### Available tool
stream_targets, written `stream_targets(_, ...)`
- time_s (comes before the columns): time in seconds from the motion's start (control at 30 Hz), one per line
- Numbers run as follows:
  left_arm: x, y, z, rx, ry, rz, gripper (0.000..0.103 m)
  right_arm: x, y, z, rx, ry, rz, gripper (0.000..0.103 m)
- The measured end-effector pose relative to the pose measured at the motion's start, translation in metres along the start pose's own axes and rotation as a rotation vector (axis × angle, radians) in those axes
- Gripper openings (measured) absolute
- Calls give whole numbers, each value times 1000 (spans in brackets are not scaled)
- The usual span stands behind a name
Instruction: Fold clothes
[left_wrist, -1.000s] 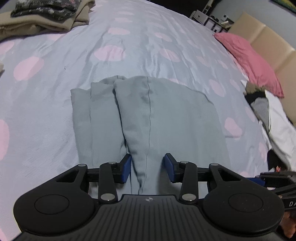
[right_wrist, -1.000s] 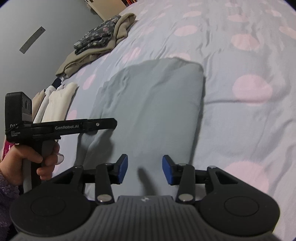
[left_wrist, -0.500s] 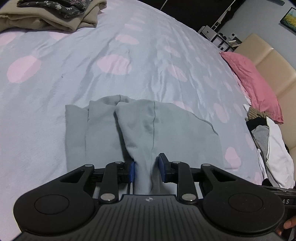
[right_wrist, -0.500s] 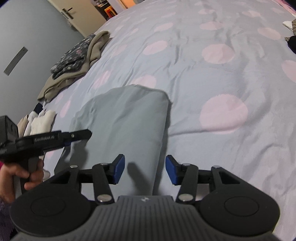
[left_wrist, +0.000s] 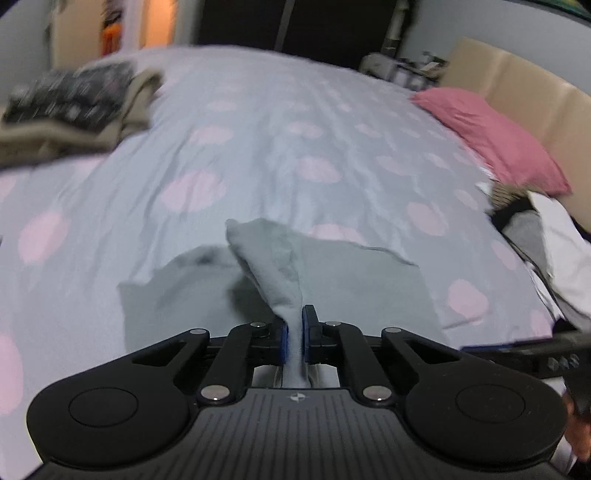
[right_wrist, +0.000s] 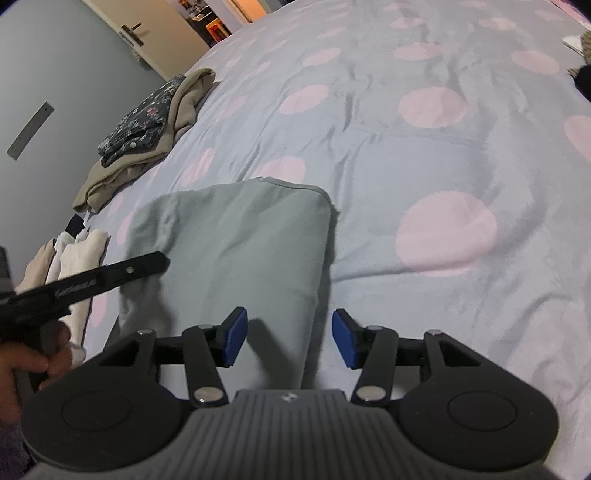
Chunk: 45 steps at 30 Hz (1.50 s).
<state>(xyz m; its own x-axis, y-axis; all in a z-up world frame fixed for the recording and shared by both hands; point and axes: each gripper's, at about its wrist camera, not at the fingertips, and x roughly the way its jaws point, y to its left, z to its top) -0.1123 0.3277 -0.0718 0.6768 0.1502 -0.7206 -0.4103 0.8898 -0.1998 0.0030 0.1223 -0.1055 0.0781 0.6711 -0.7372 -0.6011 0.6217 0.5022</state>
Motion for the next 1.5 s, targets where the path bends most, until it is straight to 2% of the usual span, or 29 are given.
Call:
stream_targets(0.13,-4,-7,3,14,-17,-17,5,-3,2,-2,3,-7,3,54)
stream_targets(0.27,-4,-1,3,2,-7,36,5,-6,5,-3,-7,-11,6,55)
stream_targets(0.4,-13,8,5,-32,-7,58,5,-10,7,-4,-14,-20,4,55)
stream_targets(0.57,-27,16,10,-12,-21,104,5,-12,10,-5,-25,-18,17,57)
stream_targets(0.77,-4,41,8,-40,58,185,5,-9,18,-10,-51,2,33,57)
stream_targets(0.9,0,48,5,-56,90,186,5,-9,24,-15,-79,8,28,61)
stream_targets(1.0,-4,52,4,-89,79,164,12,-8,27,-19,-99,18,18,62)
stream_targets(1.17,-32,54,1,-129,74,150,39,-12,34,-28,-140,33,1,63)
stream_targets(1.33,-62,50,-11,-122,107,139,41,-21,34,-44,-145,47,-23,63)
stream_targets(1.5,-78,45,-40,-125,196,167,45,-31,38,-70,-163,68,-35,63)
